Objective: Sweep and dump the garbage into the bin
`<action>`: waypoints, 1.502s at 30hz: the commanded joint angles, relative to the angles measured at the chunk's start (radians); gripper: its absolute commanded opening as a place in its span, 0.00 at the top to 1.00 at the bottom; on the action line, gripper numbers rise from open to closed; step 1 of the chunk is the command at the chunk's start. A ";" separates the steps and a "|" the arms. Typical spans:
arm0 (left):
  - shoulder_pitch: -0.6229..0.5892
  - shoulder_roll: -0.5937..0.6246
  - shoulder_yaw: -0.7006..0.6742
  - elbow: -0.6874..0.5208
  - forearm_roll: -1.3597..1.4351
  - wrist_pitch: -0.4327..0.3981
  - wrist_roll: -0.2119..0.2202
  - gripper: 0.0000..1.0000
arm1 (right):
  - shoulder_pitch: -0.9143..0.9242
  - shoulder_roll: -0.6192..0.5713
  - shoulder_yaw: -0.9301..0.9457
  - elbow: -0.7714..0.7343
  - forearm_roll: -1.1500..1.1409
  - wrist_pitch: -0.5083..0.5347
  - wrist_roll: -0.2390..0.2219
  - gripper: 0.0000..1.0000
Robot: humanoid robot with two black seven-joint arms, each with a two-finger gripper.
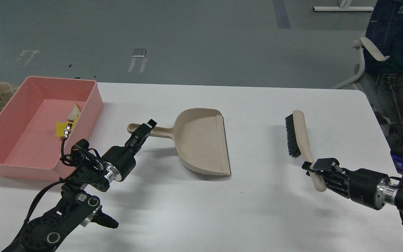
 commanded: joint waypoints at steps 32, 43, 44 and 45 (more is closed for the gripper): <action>0.199 0.141 -0.042 -0.186 -0.107 -0.120 -0.132 0.02 | 0.025 -0.003 -0.001 -0.062 0.000 0.062 -0.017 0.17; 0.351 0.262 -0.237 -0.342 -0.194 -0.322 -0.184 0.02 | 0.023 -0.126 0.066 -0.060 0.011 0.062 0.012 0.05; 0.363 0.276 -0.278 -0.360 -0.228 -0.362 -0.189 0.02 | 0.023 -0.127 0.106 -0.065 0.011 0.062 0.015 0.04; 0.368 0.282 -0.299 -0.367 -0.245 -0.382 -0.189 0.02 | 0.023 -0.127 0.124 -0.068 0.011 0.062 0.015 0.04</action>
